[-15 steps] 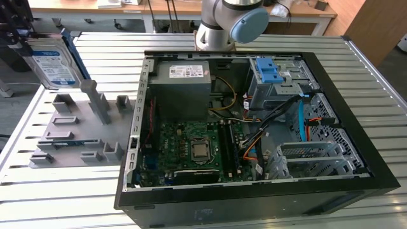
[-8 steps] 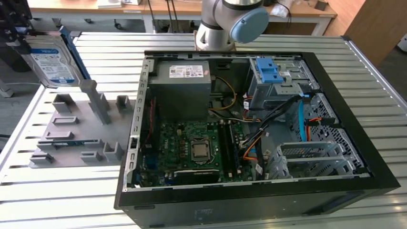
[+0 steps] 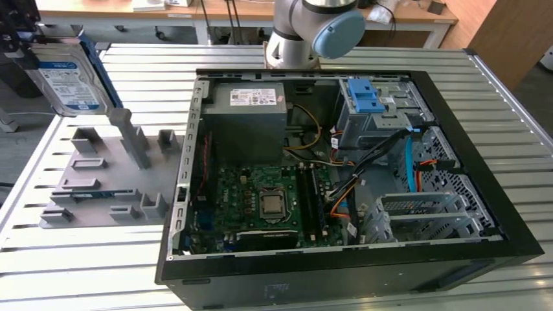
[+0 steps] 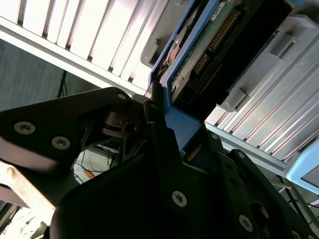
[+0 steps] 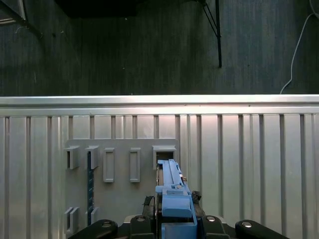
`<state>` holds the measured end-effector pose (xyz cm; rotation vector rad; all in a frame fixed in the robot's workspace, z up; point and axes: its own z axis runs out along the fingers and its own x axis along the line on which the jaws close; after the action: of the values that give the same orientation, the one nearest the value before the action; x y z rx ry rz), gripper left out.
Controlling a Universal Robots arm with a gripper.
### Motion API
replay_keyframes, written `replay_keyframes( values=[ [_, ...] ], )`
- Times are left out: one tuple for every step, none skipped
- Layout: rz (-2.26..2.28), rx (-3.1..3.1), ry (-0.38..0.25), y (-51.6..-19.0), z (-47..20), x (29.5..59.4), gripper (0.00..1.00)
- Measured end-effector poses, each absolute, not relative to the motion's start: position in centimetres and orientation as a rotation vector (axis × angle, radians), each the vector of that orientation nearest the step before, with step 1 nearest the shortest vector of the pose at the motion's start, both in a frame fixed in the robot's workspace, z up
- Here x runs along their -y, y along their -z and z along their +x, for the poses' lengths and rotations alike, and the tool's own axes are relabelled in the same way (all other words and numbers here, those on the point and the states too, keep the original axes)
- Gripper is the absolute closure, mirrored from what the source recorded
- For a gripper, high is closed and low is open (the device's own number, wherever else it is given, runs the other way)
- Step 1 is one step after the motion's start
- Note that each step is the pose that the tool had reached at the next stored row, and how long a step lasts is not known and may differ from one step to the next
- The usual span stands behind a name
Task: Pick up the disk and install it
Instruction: 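Pick up the disk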
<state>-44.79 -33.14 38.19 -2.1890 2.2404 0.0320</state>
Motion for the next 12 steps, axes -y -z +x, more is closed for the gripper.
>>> replay_keyframes(
  values=[
    [-2.189, -2.24, -0.032, -38.3, -44.8, 33.1, 0.64],
    [-2.189, -2.24, -0.032, -38.4, -44.8, 33.1, 0.64],
    [-2.189, -2.24, -0.032, -38.5, -44.8, 33.1, 0.64],
    [-2.189, -2.24, -0.032, -38.6, -44.8, 33.1, 0.64],
    [-2.189, -2.24, -0.032, -38.8, -44.8, 33.1, 0.64],
    [-2.189, -2.24, -0.032, -38.9, -44.8, 33.1, 0.64],
    [-2.189, -2.24, -0.032, -39.0, -44.8, 33.1, 0.64],
    [-2.189, -2.24, -0.032, -39.2, -44.8, 33.1, 0.64],
    [-2.189, -2.24, -0.032, -39.3, -44.8, 33.1, 0.64],
    [-2.189, -2.24, -0.032, -39.5, -44.8, 33.1, 0.64],
    [-2.189, -2.24, -0.032, -39.6, -44.8, 33.1, 0.64],
    [-2.189, -2.24, -0.032, -39.7, -44.8, 33.1, 0.64]
  ],
)
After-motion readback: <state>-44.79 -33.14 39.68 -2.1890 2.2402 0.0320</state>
